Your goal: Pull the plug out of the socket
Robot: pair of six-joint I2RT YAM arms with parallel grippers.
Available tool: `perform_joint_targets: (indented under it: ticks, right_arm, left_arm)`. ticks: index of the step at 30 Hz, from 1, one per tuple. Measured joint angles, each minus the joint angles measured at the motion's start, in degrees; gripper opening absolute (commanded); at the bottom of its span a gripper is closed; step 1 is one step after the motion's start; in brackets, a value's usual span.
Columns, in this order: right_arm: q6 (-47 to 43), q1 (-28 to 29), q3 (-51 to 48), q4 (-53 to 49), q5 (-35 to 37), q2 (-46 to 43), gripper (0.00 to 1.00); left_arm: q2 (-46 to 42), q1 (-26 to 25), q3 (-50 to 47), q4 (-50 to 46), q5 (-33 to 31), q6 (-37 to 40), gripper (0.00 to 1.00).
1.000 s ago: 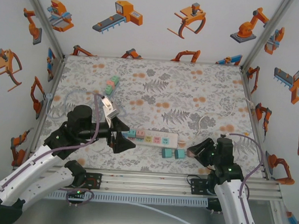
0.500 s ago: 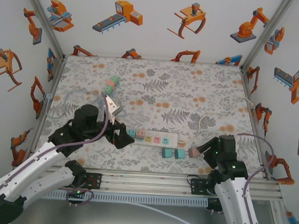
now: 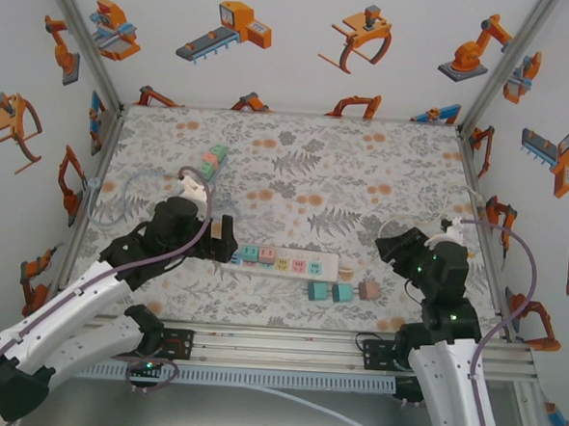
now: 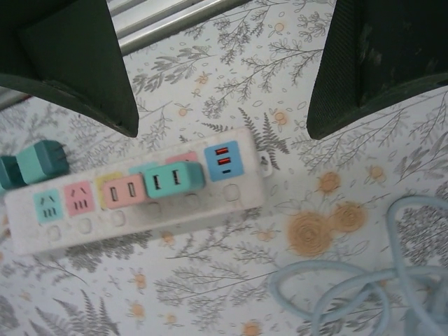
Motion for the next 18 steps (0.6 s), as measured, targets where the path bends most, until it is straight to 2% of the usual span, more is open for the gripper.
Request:
perform_joint_targets:
  ticks: [4,9,14,18]
  right_arm:
    - [-5.5,3.5,-0.9,8.2,-4.1,0.8,0.54]
    - [-16.1,14.4,-0.9,15.9,-4.6,4.6,0.57]
    - [-28.9,27.4,2.3,17.9,-2.5,15.3,0.59]
    - [-37.8,34.6,7.2,18.8,-1.7,25.4,0.61]
  left_arm:
    - [0.9,2.3,0.0,-0.4,-2.4,-2.8,0.99]
    - [1.2,5.3,-0.4,0.5,-2.1,-5.0,0.98]
    - [3.5,6.5,-0.7,2.0,-0.7,-6.1,0.98]
    - [5.8,6.7,-0.7,2.7,0.1,-6.4,0.98]
